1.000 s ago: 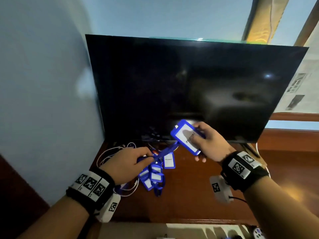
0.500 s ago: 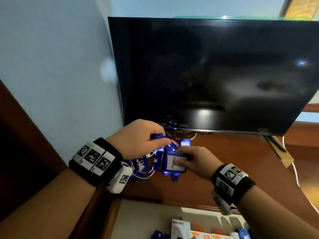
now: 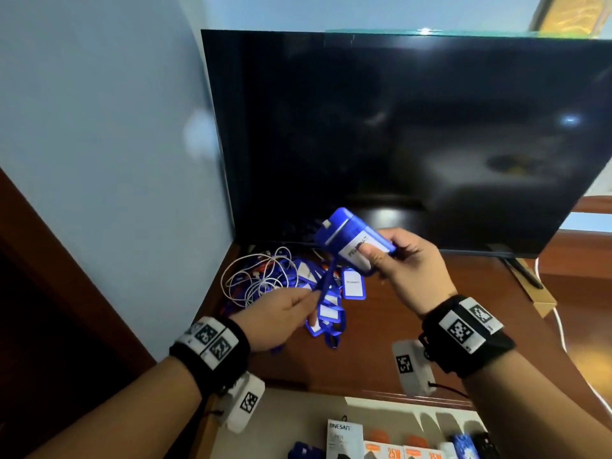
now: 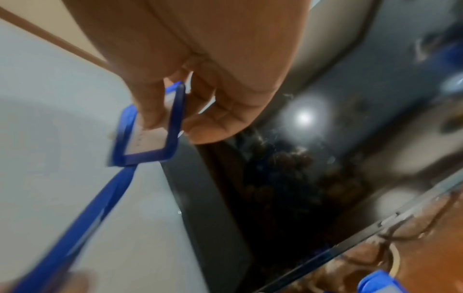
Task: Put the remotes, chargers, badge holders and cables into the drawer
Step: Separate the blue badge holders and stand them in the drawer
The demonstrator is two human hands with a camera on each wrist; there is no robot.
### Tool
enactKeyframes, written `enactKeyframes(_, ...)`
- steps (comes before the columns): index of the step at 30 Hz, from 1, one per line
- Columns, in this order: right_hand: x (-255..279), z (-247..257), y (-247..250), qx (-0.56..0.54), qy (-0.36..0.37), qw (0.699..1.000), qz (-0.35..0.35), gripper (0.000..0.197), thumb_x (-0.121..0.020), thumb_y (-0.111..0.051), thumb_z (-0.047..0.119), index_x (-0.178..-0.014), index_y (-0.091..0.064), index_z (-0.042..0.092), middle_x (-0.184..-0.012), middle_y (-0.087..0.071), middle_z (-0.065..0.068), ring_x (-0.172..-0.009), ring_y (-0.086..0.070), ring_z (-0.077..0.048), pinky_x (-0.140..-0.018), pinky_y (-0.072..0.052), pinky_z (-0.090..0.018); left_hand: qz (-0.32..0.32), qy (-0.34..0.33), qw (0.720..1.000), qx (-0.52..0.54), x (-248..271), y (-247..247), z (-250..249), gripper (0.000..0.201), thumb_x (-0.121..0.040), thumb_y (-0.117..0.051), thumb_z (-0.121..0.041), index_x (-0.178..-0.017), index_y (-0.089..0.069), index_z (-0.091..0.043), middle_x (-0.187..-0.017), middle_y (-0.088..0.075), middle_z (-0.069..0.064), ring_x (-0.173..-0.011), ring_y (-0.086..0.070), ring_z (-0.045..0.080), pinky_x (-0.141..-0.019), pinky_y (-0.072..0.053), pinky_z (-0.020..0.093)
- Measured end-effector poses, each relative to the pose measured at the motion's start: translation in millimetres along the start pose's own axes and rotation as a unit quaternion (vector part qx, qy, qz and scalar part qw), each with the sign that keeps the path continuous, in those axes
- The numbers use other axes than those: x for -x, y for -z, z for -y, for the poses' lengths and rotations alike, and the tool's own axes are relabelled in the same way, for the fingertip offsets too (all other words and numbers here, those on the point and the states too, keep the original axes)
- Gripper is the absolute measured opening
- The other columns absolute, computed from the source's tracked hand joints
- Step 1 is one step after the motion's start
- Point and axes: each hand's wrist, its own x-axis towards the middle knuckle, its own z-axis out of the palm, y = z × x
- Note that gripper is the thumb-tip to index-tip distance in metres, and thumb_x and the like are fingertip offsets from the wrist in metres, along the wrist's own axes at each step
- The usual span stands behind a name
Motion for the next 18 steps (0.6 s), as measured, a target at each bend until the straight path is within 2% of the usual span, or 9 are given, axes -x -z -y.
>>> enactKeyframes(2,-6,-13,6,0.057,-0.015,0.998,-0.022,0.006,-0.092,-0.076,0.016,-0.095,-0.076,0.022,-0.069,-0.071,0.01,-0.059,-0.059,-0.005,-0.061,-0.049,-0.027,0.015,-0.016,0.999,-0.034,10,-10,-5,0.042,-0.108,-0.042,-0.046,-0.078,-0.063,-0.025,-0.055,-0.052,-0.017,-0.051,-0.044,0.004,-0.059,-0.038,0.028)
enactKeyframes(4,-5,-24,8,0.15,-0.021,0.988,0.013,0.005,-0.093,-0.074,0.025,-0.096,-0.076,0.027,-0.073,-0.072,0.013,-0.064,-0.063,-0.002,-0.064,-0.049,-0.024,0.021,-0.046,0.995,-0.086,19,-10,-17,0.039,-0.108,-0.042,-0.046,-0.083,-0.064,-0.028,-0.063,-0.057,-0.02,-0.06,-0.051,0.001,-0.067,-0.042,0.027)
enactKeyframes(6,4,-34,3,0.28,-0.025,0.955,0.095,0.011,-0.092,-0.072,0.033,-0.102,-0.077,0.032,-0.085,-0.075,0.013,-0.076,-0.065,-0.004,-0.07,-0.049,-0.026,0.007,-0.076,0.987,-0.142,22,0,-33,0.038,-0.108,-0.043,-0.047,-0.085,-0.065,-0.027,-0.07,-0.061,-0.024,-0.069,-0.057,0.001,-0.073,-0.044,0.025)
enactKeyframes(8,18,-41,-8,0.364,-0.037,0.909,0.198,0.018,-0.091,-0.071,0.039,-0.108,-0.076,0.034,-0.096,-0.075,0.008,-0.086,-0.066,-0.013,-0.078,-0.05,-0.03,-0.018,-0.094,0.975,-0.198,19,16,-47,0.038,-0.107,-0.046,-0.047,-0.083,-0.064,-0.024,-0.071,-0.064,-0.022,-0.069,-0.059,0.003,-0.07,-0.046,0.024)
enactKeyframes(10,34,-46,-18,0.329,-0.045,0.899,0.285,0.02,-0.09,-0.072,0.039,-0.109,-0.076,0.034,-0.095,-0.075,0.006,-0.086,-0.067,-0.014,-0.08,-0.053,-0.032,-0.045,-0.109,0.962,-0.247,12,31,-51,0.037,-0.104,-0.05,-0.05,-0.075,-0.058,-0.028,-0.066,-0.061,-0.009,-0.064,-0.057,0.008,-0.063,-0.044,0.03)
enactKeyframes(11,41,-47,-21,0.289,-0.04,0.903,0.315,0.019,-0.09,-0.074,0.035,-0.108,-0.077,0.034,-0.094,-0.076,0.007,-0.083,-0.067,-0.01,-0.079,-0.054,-0.029,-0.051,-0.104,0.961,-0.251,8,38,-50,0.037,-0.102,-0.053,-0.051,-0.072,-0.055,-0.03,-0.063,-0.059,-0.006,-0.061,-0.056,0.009,-0.061,-0.043,0.031)
enactKeyframes(13,51,-42,-24,0.215,-0.025,0.917,0.335,0.017,-0.088,-0.079,0.025,-0.105,-0.079,0.028,-0.092,-0.076,0.009,-0.081,-0.066,-0.005,-0.075,-0.05,-0.017,-0.048,-0.065,0.972,-0.222,-1,47,-39,0.035,-0.1,-0.056,-0.054,-0.074,-0.058,-0.031,-0.064,-0.06,-0.003,-0.059,-0.057,0.011,-0.06,-0.047,0.033)
enactKeyframes(15,56,-34,-23,0.142,-0.024,0.943,0.301,0.013,-0.086,-0.081,0.02,-0.1,-0.081,0.023,-0.088,-0.077,0.01,-0.077,-0.066,-0.001,-0.073,-0.049,-0.015,-0.042,-0.024,0.981,-0.187,-10,49,-19,0.033,-0.098,-0.059,-0.055,-0.077,-0.063,-0.03,-0.068,-0.064,-0.003,-0.061,-0.06,0.011,-0.064,-0.051,0.032)
enactKeyframes(18,52,-24,-16,0.009,-0.076,0.974,0.215,0.012,-0.085,-0.08,0.009,-0.095,-0.08,0.017,-0.075,-0.075,0.006,-0.061,-0.06,0.001,-0.06,-0.049,-0.017,-0.012,0.012,0.991,-0.131,-8,33,9,0.028,-0.096,-0.062,-0.047,-0.084,-0.069,-0.023,-0.073,-0.068,0.0,-0.064,-0.06,0.01,-0.065,-0.052,0.035)
